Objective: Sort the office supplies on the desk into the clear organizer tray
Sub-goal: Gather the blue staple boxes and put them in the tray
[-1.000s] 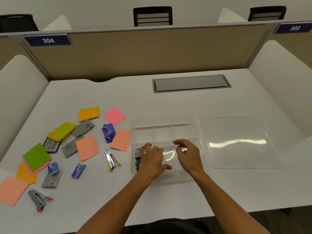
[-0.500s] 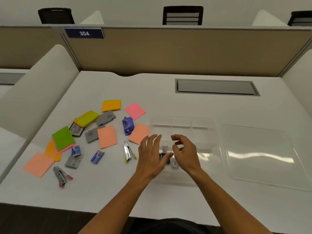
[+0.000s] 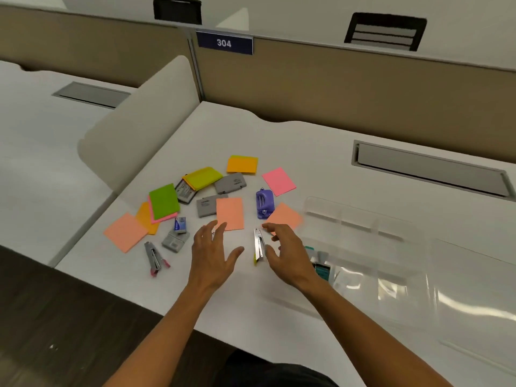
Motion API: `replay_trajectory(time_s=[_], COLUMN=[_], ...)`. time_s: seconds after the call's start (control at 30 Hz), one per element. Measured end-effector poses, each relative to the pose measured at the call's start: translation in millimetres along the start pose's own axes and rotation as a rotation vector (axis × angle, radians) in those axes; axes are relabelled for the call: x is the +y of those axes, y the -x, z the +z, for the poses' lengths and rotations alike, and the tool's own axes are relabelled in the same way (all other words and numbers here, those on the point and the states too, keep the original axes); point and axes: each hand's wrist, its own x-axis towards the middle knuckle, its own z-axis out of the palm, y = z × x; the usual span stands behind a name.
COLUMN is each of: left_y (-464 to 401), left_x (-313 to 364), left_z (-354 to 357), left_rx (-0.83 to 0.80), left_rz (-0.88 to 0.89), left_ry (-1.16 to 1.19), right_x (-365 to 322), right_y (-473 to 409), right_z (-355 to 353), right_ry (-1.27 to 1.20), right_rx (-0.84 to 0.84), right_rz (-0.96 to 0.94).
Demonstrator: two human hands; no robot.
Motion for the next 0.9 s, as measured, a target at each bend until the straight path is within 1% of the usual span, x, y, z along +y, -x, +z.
replay_trajectory(time_s=[0.13,0.27,0.43,0.63,0.77,0.9], left_y=[-12.7,-32.7,-55.6,-72.8,-74.8,-70.4], left_x=[-38.8,-69.0,-95.0,-116.2,-119.4,-118.7], left_z=[-11.1,-17.4,-17.9,-17.3,-15.0,-11.9], left_rx=[0.041,0.011,-0.04,-0.064,-0.117,-0.127], left_rz=[-0.066,-0.147,-0.128,-0.125,-0.098,-0.074], left_ry=[0.042,0.059,0.012,0.009,-0.03,-0.009], right_x=[-17.3,-35.1,-47.5,-52.9,-49.4,-44.9], right_y=[-10.4,-17.8,-28.3,-39.7,-44.0,-39.3], right_z=[23.8,48.2,81.8,113.1,123.1,126.0], right_ry=[0.122,0.245,0.392,0.583,0.64,0.671], right_rx=[-0.17,-0.287,-0.419,-0.42,-0.434,-0.431], right_rz=[-0.044,-0.093,-0.137,-0.263,-0.244,-0.253])
